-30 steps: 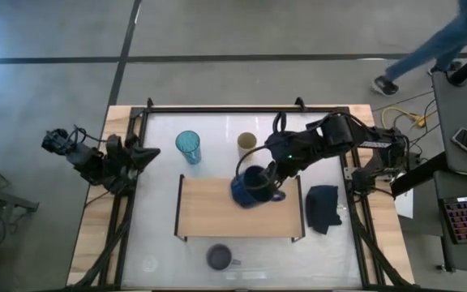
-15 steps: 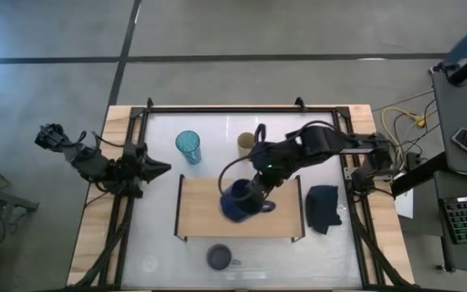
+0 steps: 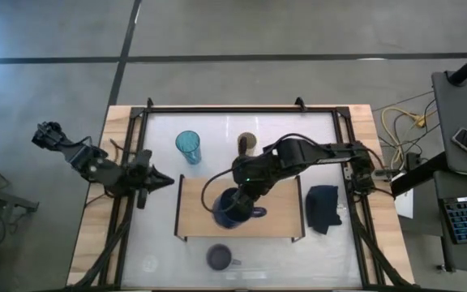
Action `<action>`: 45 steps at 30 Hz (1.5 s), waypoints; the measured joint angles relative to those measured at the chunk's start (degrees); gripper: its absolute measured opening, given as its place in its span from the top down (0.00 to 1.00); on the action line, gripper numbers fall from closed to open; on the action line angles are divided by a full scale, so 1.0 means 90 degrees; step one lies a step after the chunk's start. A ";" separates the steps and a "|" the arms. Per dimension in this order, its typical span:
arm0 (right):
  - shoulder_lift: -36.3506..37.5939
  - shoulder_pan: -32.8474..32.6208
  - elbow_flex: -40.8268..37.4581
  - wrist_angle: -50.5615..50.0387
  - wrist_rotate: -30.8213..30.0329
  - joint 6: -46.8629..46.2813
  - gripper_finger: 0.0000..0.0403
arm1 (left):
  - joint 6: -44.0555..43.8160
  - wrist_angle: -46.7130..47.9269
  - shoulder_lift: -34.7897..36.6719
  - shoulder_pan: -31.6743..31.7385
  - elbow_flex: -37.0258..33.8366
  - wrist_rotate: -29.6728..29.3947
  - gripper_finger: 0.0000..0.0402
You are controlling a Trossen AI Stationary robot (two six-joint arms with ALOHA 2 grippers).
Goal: Stack small to large cups/mugs on shelf
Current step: Put the blue mug on the shelf
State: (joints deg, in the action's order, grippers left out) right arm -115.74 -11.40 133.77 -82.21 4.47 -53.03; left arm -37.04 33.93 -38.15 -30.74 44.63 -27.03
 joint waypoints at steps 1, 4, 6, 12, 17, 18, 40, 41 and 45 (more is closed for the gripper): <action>-0.0089 -0.0007 0.0106 -0.0042 0.0002 -0.0025 0.97 | -0.0008 0.0070 -0.0051 0.0000 0.0029 0.0131 1.00; -0.0170 -0.0024 0.0110 0.0102 0.0051 -0.0059 0.97 | -0.0016 0.0094 -0.0219 0.0000 0.0076 0.0463 1.00; -0.0211 -0.0024 0.0105 -0.0065 0.0038 -0.0007 0.97 | -0.0088 0.0124 -0.0373 0.0000 0.0116 0.0521 1.00; -0.0188 -0.0024 0.0129 -0.0285 -0.0065 0.0491 0.97 | -0.0182 -0.0072 -0.0901 0.0000 0.0481 0.0473 1.00; -0.0144 -0.0024 0.0129 -0.0471 -0.0180 0.0779 0.97 | 0.0124 -0.0650 -0.1409 0.0000 0.0856 0.0423 1.00; -0.0143 -0.0024 0.0129 -0.0516 -0.0195 0.0805 0.97 | 0.0215 -0.0717 -0.1495 0.0000 0.0930 0.0423 1.00; -0.0268 0.0153 0.0105 -0.0872 -0.0339 0.0825 0.97 | 0.0327 -0.1637 -0.3258 0.0005 0.1476 0.0639 1.00; -0.0283 0.0148 0.0105 -0.0865 -0.0311 0.0842 0.97 | 0.0327 -0.1711 -0.3314 0.0012 0.1478 0.0642 1.00; -0.0386 0.0135 0.0105 -0.0865 -0.0115 0.0862 0.97 | 0.0323 -0.1935 -0.3565 0.0057 0.1479 0.0627 1.00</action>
State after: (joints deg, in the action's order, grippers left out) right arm -119.22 -10.18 134.72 -90.00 3.43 -45.27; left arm -34.13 16.52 -70.23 -30.23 57.95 -21.39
